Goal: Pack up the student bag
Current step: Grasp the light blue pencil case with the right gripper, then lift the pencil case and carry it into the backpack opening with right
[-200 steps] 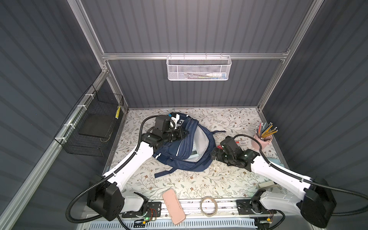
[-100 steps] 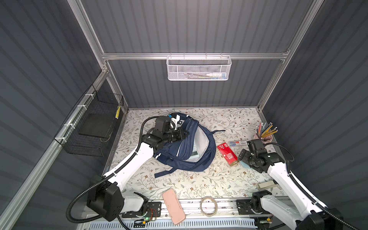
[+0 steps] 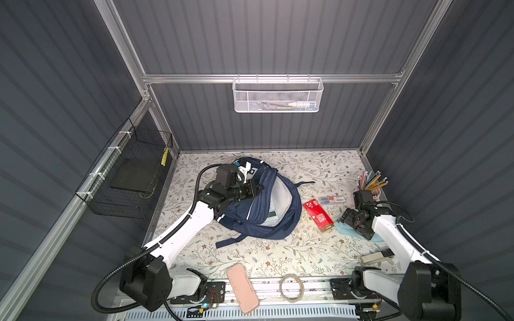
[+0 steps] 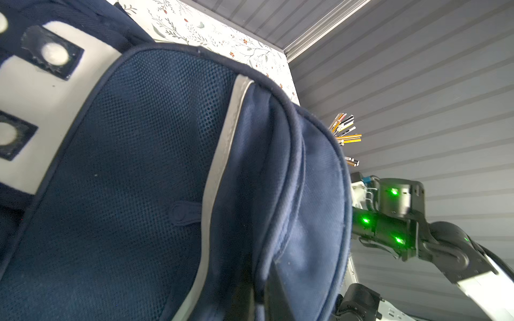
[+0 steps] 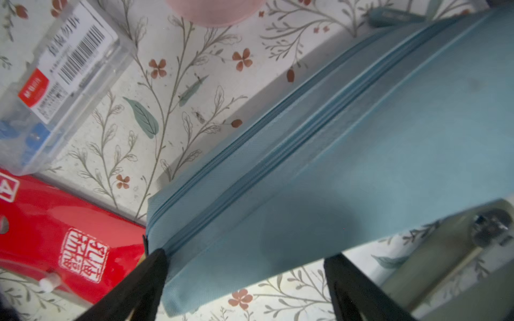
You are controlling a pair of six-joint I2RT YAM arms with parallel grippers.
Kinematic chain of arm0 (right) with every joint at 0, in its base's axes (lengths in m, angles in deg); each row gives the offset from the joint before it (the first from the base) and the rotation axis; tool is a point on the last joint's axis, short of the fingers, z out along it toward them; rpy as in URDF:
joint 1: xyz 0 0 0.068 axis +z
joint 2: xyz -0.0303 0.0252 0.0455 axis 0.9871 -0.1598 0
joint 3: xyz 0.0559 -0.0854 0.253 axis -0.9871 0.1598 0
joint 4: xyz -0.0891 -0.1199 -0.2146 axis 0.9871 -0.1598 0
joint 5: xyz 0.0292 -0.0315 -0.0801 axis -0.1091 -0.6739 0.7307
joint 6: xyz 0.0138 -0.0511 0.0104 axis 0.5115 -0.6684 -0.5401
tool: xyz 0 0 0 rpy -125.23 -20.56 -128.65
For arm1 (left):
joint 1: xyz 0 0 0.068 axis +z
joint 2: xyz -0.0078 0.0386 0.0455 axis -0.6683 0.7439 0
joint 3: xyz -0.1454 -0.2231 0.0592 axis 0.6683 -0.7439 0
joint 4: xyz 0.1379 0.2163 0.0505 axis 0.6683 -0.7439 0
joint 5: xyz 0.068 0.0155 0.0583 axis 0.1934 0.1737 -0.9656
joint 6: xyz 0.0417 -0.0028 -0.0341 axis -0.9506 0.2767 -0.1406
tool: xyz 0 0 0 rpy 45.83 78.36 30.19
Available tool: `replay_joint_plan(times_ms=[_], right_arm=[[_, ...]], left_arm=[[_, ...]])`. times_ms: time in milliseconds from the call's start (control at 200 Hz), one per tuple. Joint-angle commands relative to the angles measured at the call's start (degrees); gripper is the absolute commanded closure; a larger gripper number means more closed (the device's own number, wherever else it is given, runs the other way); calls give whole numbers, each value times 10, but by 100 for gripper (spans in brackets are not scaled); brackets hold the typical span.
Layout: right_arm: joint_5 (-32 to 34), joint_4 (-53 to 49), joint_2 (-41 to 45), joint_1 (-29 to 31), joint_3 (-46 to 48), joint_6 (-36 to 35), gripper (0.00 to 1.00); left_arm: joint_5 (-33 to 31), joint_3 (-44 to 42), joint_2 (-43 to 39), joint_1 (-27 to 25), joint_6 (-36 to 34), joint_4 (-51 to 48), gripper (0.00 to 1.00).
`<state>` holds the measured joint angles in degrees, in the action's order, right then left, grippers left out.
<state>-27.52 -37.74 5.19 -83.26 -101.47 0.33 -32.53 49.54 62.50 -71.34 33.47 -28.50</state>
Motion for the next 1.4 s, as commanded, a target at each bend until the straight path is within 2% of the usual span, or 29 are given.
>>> replay_joint_plan(times_ms=[0,50,115,180,250,295,360,400,430,575,730,890,971,1071,1266,1396], right_arm=[[-25,12,-17,-5,3,-15,21],[-29,16,-13,-5,8,-14,32],[-35,20,-7,-5,13,-15,56],[-42,19,-2,-5,15,-16,65],[-47,18,5,-5,18,-16,62],[-46,18,11,-5,21,-15,49],[-41,26,19,-5,28,-10,37],[-42,33,19,-6,31,-9,32],[-39,37,14,-5,32,-7,33],[-72,43,-4,-6,27,-4,71],[-91,3,91,18,20,11,99],[-113,-70,186,32,26,21,99],[-138,-86,228,40,40,30,100],[-167,-77,260,83,38,39,100],[-183,9,235,242,-15,28,100],[-247,217,186,298,-8,13,100]], left_arm=[[20,-9,-19,0,6,12,100],[20,-12,-20,0,9,16,100],[21,-15,-18,0,12,20,100],[23,-17,-17,0,14,23,100],[24,-19,-16,0,15,26,100],[25,-19,-16,0,15,27,100],[25,-19,-16,0,16,30,100],[26,-19,-15,0,16,30,100],[26,-19,-15,0,17,31,100],[27,-16,-15,0,17,29,100],[23,-12,-21,0,9,17,100],[12,5,-22,1,-12,-9,100],[31,19,-8,1,-13,-13,100],[55,34,4,1,-12,-10,100],[63,44,0,1,-4,0,100],[92,52,14,10,10,10,100]])
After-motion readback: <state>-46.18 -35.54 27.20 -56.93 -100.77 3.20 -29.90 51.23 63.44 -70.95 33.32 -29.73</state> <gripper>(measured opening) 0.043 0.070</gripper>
